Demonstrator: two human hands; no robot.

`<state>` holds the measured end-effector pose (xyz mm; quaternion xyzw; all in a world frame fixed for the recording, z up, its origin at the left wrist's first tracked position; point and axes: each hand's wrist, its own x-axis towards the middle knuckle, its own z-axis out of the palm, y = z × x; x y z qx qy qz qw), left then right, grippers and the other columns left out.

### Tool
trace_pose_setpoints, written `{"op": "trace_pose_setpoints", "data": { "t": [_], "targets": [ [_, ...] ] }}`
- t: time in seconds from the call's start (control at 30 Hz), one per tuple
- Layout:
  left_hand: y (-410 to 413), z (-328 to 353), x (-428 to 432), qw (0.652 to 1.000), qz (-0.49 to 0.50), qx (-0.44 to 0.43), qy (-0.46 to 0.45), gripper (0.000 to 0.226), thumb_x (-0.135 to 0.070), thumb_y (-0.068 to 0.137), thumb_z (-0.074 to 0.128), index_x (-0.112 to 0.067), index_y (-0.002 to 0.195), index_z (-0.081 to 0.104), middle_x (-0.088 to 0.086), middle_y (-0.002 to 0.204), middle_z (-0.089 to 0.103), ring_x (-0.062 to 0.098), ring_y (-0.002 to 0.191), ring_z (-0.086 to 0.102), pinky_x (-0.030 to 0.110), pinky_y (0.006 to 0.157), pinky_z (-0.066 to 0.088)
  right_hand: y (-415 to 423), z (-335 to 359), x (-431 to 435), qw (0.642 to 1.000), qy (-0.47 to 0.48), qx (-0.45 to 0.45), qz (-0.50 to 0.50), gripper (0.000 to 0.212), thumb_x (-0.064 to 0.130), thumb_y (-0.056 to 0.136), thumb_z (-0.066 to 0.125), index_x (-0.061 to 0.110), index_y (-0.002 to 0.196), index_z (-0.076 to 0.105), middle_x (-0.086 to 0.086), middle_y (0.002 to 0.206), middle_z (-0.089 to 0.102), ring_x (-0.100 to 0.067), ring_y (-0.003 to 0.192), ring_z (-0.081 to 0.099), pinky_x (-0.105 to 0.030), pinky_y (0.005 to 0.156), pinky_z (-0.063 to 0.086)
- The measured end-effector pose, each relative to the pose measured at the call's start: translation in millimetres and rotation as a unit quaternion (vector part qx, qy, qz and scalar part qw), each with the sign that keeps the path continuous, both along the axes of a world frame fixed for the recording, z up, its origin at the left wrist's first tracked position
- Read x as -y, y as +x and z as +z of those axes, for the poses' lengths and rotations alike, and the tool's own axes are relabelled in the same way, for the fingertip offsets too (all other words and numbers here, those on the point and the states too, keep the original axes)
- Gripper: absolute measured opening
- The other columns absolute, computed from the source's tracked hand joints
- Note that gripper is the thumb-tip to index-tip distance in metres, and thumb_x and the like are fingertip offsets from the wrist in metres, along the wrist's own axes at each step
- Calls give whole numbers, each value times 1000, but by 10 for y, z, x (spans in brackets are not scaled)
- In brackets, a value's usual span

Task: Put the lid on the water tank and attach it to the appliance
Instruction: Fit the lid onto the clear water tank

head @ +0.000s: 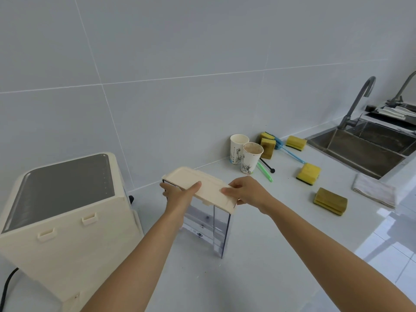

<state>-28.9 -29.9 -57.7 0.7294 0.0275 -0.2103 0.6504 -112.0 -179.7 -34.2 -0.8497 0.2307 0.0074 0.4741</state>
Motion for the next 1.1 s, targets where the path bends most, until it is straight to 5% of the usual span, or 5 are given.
{"op": "trace_pose_setpoints", "data": {
  "t": [0.23,0.5,0.73,0.9,1.1],
  "targets": [
    [174,-38,91,997,-71,26,-18,66,-15,82,62,-13,135,21,9,139,43,25,119,47,33,90,37,-145,51,-135,998,-57,-22,15,52,38,76,65,-10,96,62,-23,100,68,-19,67,61,-28,69,52],
    [232,78,118,983,-178,43,4,44,-12,88,52,-10,130,39,11,131,54,27,118,52,41,103,42,-257,40,-344,996,-71,-30,34,36,35,80,62,1,68,62,-12,74,63,-21,67,60,-25,66,51],
    [68,289,80,972,-161,112,128,55,-26,88,51,-9,136,29,3,127,48,26,118,47,30,85,35,-188,113,-237,987,-154,-18,50,52,36,87,49,-15,90,60,-30,93,68,-25,68,53,-34,67,44],
    [-262,459,46,917,-153,257,262,73,-44,80,55,-14,140,25,3,148,32,25,131,37,38,98,37,143,237,-61,985,-165,43,29,39,33,91,44,7,119,54,-15,125,59,-27,113,54,-38,95,43],
    [-611,323,36,841,-215,330,371,68,-49,80,52,-18,137,30,6,147,29,23,136,24,39,101,33,581,263,-171,967,-162,33,194,43,26,95,37,18,137,33,-6,149,34,-20,137,28,-27,108,22]
  ]
}}
